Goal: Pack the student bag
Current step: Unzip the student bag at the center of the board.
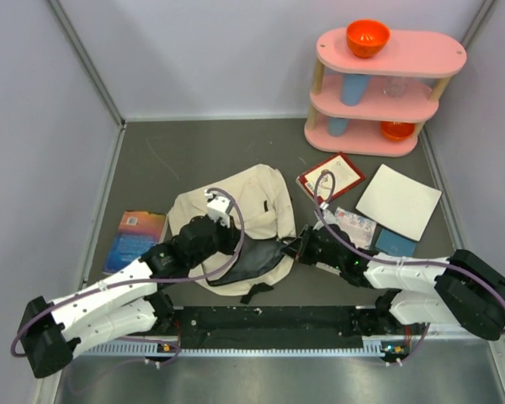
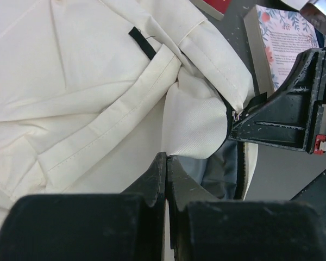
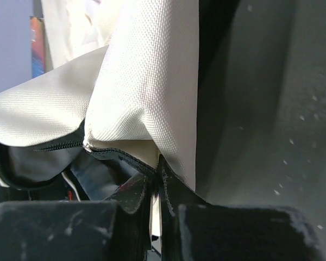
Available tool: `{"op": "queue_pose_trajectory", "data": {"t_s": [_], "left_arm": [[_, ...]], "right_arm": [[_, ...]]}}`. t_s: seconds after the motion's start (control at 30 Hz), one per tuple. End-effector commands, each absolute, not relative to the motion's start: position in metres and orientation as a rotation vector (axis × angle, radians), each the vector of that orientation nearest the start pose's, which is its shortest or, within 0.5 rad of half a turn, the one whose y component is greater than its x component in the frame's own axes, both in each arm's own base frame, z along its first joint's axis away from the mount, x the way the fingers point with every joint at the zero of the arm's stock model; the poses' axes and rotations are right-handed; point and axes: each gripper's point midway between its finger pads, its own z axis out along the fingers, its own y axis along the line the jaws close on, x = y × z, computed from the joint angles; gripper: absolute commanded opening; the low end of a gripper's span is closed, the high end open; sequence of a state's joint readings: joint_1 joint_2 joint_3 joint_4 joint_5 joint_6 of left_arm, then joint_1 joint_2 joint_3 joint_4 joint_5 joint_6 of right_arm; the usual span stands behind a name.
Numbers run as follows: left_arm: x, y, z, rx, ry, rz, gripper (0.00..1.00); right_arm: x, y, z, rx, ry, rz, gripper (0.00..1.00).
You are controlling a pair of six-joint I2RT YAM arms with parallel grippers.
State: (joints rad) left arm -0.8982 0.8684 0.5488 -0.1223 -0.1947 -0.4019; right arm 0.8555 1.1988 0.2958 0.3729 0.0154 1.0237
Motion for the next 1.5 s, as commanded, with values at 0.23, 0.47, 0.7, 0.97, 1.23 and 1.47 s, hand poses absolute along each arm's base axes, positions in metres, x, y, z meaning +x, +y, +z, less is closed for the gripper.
{"op": "queue_pose_trajectory", "data": {"t_s": [0.23,0.47,0.7,0.97,1.23,1.47], "left_arm": [[0.242,-0.181,0.189,0.185,1.941,-0.444,0.0],[0.254,-0.16,0.176,0.112,1.99,-0.31,0.0],[0.264,-0.151,0.18,0.063,1.995,-0.298,0.0],[0.27,-0.11,0.19,-0.032,1.975,-0.173,0.0],[0.275,-0.098,0.175,-0.065,2.028,-0.151,0.0],[0.254,-0.188,0.184,0.256,1.977,-0.702,0.0]], "right_arm": [[0.198,0.24,0.02,0.275,2.372,0.808,0.0],[0.197,0.204,0.02,0.362,2.333,0.675,0.0],[0.198,0.2,0.018,0.341,2.341,0.65,0.0],[0.195,0.193,0.001,0.374,2.383,0.601,0.0],[0.196,0.196,-0.002,0.38,2.395,0.607,0.0],[0.196,0.227,0.027,0.221,2.316,0.832,0.06]]}}
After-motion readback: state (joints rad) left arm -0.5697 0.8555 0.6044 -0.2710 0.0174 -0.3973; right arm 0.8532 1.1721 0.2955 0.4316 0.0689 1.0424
